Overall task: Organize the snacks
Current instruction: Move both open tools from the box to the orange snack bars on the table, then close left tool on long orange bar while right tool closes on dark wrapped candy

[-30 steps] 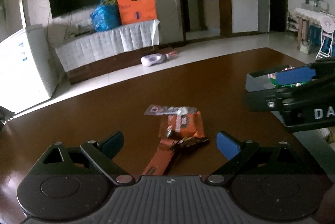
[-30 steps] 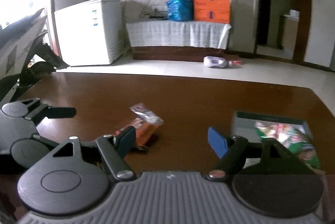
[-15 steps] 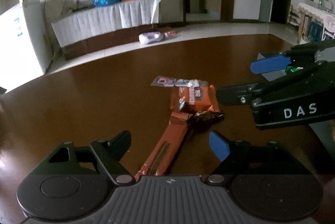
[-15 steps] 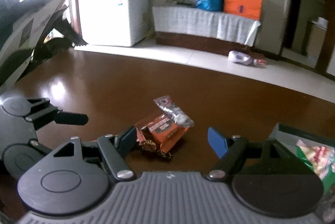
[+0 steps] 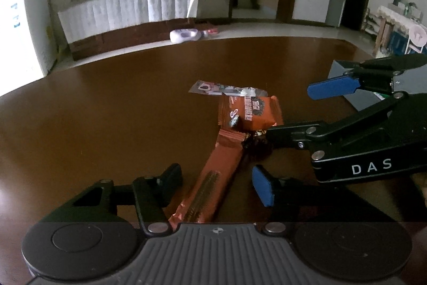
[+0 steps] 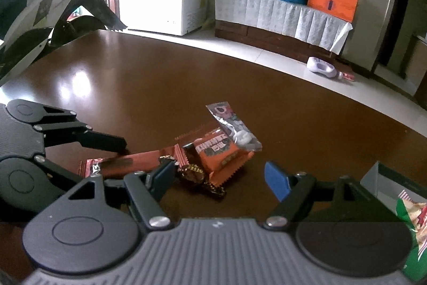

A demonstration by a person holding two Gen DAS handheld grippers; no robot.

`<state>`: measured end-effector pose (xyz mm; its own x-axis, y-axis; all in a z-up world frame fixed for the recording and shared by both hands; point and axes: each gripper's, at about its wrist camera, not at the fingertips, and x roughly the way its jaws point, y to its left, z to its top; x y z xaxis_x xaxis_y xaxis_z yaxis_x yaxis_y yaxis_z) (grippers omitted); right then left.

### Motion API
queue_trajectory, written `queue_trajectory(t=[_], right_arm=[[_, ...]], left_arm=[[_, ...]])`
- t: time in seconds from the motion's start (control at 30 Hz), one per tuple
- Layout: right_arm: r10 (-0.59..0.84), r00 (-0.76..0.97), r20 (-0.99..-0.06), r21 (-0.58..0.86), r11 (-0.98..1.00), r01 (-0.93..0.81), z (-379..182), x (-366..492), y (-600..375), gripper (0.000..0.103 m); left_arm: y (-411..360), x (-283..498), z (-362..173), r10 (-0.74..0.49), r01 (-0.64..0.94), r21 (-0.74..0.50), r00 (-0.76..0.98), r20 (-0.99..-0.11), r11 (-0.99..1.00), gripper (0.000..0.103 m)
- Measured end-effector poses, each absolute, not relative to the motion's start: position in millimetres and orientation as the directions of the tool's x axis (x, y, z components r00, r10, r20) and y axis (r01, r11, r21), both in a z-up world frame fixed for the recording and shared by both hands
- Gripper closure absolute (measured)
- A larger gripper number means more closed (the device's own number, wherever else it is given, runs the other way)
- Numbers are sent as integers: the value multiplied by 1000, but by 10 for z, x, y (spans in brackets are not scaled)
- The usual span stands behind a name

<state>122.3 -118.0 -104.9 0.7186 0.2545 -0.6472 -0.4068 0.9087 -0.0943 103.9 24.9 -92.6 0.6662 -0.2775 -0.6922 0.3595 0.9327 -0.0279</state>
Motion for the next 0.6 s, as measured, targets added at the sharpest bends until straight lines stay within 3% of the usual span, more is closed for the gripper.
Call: queue_trajectory(t=[0.17, 0.3, 0.6], right_arm=[[254, 714, -653, -91, 909, -406, -1080, 1246, -1198, 26], [255, 708, -659, -91, 907, -411, -1104, 1269, -1199, 27], [254, 695, -672, -103, 898, -428, -1165, 1317, -1127, 28]], left_arm=[[221, 1023, -938, -273, 374, 0, 677, -684, 927, 56], [207, 1003, -932, -292, 400, 4, 676, -676, 916, 75], [256, 963, -928, -264, 388, 34, 687, -677, 921, 81]])
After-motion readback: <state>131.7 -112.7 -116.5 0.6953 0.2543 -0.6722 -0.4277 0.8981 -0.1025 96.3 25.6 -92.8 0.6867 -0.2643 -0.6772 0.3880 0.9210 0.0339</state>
